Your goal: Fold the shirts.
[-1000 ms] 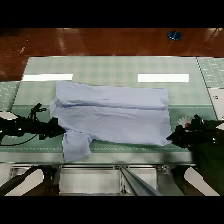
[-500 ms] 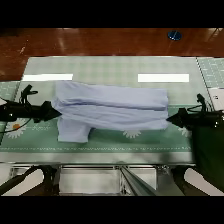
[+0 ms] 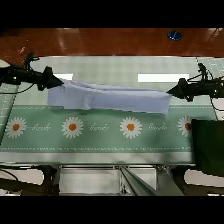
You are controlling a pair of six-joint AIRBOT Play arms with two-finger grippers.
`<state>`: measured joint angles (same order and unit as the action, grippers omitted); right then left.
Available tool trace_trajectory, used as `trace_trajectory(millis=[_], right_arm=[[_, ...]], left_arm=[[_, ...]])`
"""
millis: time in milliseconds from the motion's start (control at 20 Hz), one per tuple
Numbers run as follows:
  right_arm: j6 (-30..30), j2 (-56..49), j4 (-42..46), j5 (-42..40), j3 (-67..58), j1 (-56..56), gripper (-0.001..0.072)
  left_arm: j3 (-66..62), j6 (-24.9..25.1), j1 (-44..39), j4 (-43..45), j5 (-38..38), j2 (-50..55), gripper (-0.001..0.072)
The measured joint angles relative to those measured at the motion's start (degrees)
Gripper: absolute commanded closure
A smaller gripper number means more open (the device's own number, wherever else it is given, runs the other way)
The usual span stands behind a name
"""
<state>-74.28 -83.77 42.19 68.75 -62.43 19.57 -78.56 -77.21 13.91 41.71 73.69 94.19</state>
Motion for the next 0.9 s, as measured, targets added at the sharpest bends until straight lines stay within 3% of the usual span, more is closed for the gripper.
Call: trace_trajectory(millis=[150, 200, 250, 300, 350, 550, 750, 900], right_arm=[[-0.8, -4.4, 0.0, -0.4, -3.1, -0.9, 0.0688], [-0.9, -5.6, -0.1, -0.9, -3.6, -1.3, 0.0558], [-1.2, -6.6, 0.0, -1.7, -4.0, -1.6, 0.0298], [-1.2, -7.5, -0.1, -2.6, -4.3, -1.9, 0.0298], [-1.2, -8.1, -0.1, -3.4, -4.5, -2.2, 0.0298], [-1.0, -7.3, 1.4, -1.6, -5.0, -1.0, 0.0298], [-3.8, -1.6, 11.9, -0.1, -3.7, 3.6, 0.0298], [-6.9, 3.3, 16.7, -3.4, 1.7, 6.8, 0.0298]], left_arm=[[-9.7, -2.0, -1.9, -0.1, 2.4, 8.2, 0.0695], [-12.1, -2.4, -2.4, 0.0, 3.0, 10.5, 0.0687], [-13.8, -2.6, -2.7, -0.1, 3.2, 12.2, 0.0547], [-15.2, -2.8, -3.0, -0.2, 3.3, 13.8, 0.0265], [-16.1, -3.2, -3.1, -0.1, 3.6, 14.9, 0.0197], [-20.4, -3.7, -0.2, 3.3, 9.3, 16.8, 0.0198], [-20.9, -5.4, 7.0, 9.4, 18.3, 13.1, 0.0199], [-12.3, -6.1, 11.0, 12.5, 14.6, 3.5, 0.0199]])
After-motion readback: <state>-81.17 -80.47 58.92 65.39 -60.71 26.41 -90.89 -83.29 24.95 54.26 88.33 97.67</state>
